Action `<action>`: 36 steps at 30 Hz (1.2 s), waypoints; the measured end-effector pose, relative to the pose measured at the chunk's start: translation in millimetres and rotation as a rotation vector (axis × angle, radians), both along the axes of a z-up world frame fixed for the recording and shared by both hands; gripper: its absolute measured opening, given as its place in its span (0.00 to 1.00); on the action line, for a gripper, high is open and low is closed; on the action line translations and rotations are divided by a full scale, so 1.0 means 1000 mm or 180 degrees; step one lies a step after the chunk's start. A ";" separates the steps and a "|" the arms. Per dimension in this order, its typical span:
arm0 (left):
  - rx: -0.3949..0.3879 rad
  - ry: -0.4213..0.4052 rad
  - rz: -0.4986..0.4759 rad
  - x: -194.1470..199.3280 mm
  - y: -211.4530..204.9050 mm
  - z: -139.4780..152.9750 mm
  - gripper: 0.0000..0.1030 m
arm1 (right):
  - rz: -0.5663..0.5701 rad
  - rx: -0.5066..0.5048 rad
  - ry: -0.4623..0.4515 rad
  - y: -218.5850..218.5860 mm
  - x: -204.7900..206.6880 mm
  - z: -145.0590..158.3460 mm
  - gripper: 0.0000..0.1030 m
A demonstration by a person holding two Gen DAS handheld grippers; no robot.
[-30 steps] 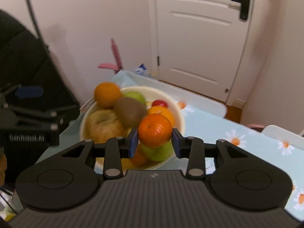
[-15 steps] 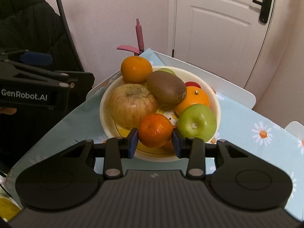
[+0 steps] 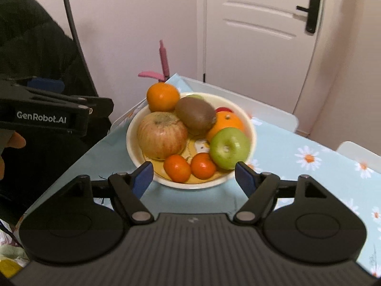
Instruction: Organize fruits
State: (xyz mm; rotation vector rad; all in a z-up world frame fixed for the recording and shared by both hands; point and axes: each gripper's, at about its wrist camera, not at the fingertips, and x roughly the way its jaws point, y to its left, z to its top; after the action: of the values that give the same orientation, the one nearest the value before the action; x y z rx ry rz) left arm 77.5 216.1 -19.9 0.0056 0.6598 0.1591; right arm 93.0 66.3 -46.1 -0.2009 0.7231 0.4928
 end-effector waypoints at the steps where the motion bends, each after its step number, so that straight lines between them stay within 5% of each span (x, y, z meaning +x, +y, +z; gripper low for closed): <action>1: -0.0008 -0.0025 -0.0007 -0.002 -0.004 0.005 0.98 | -0.0029 0.0008 -0.0019 -0.005 -0.003 0.005 0.88; 10: -0.0032 -0.0301 -0.0098 -0.033 -0.055 0.059 0.98 | -0.0467 0.0180 -0.0235 -0.084 -0.038 0.073 0.88; 14: -0.0090 -0.0424 -0.0151 -0.049 -0.081 0.081 0.98 | -0.0760 0.0203 -0.0421 -0.123 -0.057 0.108 1.00; 18: -0.0081 -0.0527 -0.0228 -0.065 -0.106 0.095 1.00 | -0.1019 0.0193 -0.0503 -0.154 -0.075 0.128 1.00; 25: -0.0009 -0.0576 -0.0302 -0.086 -0.136 0.096 1.00 | -0.1414 0.0135 -0.0518 -0.190 -0.099 0.131 1.00; 36: 0.0064 -0.0500 -0.0312 -0.098 -0.150 0.087 1.00 | -0.1509 0.0104 -0.0474 -0.202 -0.115 0.122 1.00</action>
State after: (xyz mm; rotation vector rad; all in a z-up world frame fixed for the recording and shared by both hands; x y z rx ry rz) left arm -20.5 66.3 66.8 0.0443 0.5000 0.0709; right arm -21.9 -135.2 75.5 -0.0306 0.5913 0.0366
